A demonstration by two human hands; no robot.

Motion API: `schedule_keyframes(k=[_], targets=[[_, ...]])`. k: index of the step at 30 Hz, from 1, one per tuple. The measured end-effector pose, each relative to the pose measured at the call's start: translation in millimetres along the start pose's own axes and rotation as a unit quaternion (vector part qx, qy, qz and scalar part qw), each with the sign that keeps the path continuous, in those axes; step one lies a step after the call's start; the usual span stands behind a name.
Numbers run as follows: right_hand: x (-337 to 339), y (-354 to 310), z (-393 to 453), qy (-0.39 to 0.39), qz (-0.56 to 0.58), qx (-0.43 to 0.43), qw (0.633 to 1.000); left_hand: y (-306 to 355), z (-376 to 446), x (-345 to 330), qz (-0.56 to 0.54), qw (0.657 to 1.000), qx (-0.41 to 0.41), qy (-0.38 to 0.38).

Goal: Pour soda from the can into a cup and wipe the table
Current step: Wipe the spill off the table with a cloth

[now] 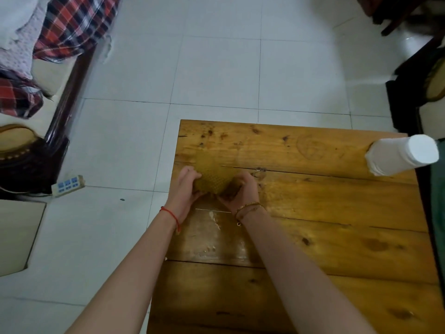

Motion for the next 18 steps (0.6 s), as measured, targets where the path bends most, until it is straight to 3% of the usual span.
schedule_keyframes(k=[6,9,14,18], targets=[[40,12,-51,-0.071,-0.02,-0.057,0.996,-21,-60,-32,-0.059,0.994,-0.006,-0.089],[63,13,-79,-0.112,0.029,-0.087,0.99,-36,-93,-48,-0.072,0.99,-0.008,-0.117],[122,7,-120,-0.068,0.047,-0.054,0.995,-76,-137,-67,-0.051,0.993,-0.009,-0.106],[185,-2,-153,-0.016,-0.013,-0.003,1.0,-120,-173,-77,0.057,0.997,-0.022,-0.055]])
Point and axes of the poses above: each hand's wrist, its own z-axis towards the middle knuckle, its own x-axis out of the back of the hand, y = z × x, the point moved 4 cm from there along z, towards the middle knuckle, and after that the axes turned 9 degrees about x, right-handed, at the moved point
